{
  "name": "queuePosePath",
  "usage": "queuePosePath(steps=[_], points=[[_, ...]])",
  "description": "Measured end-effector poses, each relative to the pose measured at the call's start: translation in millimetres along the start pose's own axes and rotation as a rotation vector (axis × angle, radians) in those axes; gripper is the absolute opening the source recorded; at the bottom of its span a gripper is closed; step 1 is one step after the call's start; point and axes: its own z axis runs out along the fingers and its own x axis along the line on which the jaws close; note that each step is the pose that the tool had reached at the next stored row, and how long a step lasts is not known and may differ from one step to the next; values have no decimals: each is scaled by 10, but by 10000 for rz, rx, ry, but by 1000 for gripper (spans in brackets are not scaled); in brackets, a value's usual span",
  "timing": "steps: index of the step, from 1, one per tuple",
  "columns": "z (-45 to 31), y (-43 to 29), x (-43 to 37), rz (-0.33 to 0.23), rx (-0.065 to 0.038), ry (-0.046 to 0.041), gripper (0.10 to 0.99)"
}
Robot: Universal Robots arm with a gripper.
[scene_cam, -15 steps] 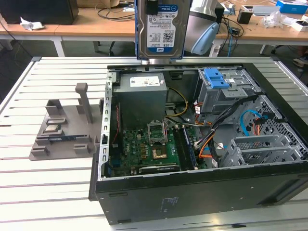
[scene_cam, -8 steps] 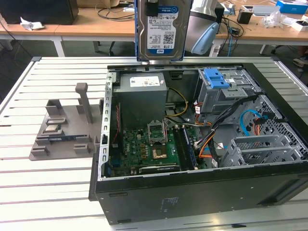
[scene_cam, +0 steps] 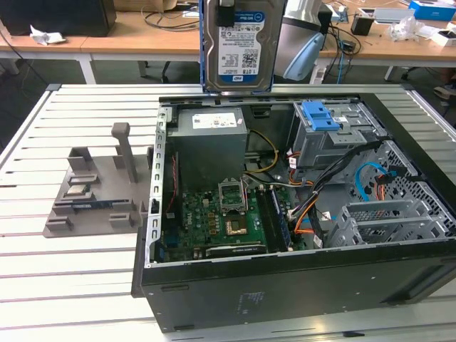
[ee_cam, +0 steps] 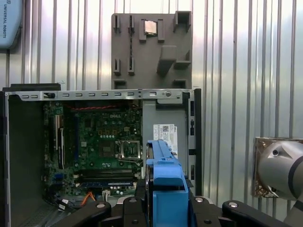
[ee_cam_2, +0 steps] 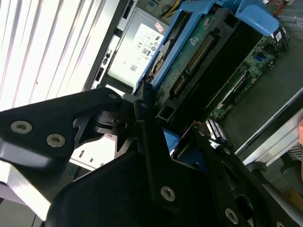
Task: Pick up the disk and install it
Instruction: 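Pick up the disk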
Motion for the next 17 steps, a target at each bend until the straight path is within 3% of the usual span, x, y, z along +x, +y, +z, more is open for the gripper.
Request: queuePosePath(steps=[17], points=[[33, 0, 132, 0, 1, -1, 369]])
